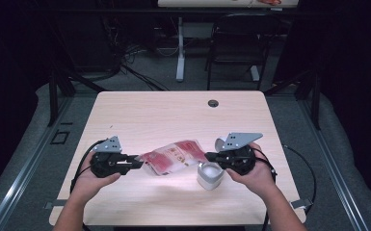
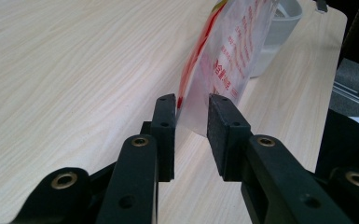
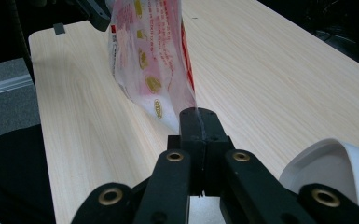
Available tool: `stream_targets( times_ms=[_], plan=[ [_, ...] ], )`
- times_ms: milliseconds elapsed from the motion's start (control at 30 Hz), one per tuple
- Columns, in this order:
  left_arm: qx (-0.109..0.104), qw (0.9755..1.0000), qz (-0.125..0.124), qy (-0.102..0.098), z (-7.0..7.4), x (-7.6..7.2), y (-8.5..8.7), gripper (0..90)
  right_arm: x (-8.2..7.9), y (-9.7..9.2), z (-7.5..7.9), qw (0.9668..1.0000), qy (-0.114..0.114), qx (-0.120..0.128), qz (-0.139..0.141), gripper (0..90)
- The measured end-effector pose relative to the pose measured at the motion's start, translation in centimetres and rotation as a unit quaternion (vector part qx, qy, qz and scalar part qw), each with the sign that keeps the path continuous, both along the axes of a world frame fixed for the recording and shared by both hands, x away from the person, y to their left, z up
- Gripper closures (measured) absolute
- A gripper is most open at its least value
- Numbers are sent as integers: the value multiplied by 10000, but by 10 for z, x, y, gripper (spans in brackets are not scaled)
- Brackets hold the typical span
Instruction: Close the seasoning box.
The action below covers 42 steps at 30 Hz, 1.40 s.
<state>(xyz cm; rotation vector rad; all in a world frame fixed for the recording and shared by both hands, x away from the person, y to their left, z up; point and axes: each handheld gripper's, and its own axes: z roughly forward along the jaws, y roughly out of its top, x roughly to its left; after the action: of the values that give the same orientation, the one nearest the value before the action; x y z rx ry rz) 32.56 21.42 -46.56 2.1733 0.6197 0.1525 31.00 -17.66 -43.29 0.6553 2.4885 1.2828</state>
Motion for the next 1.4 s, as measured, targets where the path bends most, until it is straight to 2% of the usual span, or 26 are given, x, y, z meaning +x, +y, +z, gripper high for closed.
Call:
stream_targets(
  times_ms=[100,333,633,867,1033,1200,1400],
  plan=[
    [17,10000,1,-18,1,-1,1,758,0,1,1,10000,-13,2,11,900],
    [114,9999,2,22,-4,-1,1,749,1,4,4,10000,-39,-3,16,900],
    [251,9996,72,77,-15,-1,1,728,2,11,7,9999,-87,49,82,900],
    [343,9993,130,98,-25,0,0,709,2,17,8,9998,-106,-3,153,900],
    [321,9993,150,122,-31,2,0,691,2,20,9,9997,-124,-48,196,900],
    [388,9989,179,181,-36,3,-3,675,1,23,10,9995,-142,-113,242,900],
    [288,9990,268,193,-38,4,0,631,0,26,11,9994,-127,-146,301,900]
  ],
)
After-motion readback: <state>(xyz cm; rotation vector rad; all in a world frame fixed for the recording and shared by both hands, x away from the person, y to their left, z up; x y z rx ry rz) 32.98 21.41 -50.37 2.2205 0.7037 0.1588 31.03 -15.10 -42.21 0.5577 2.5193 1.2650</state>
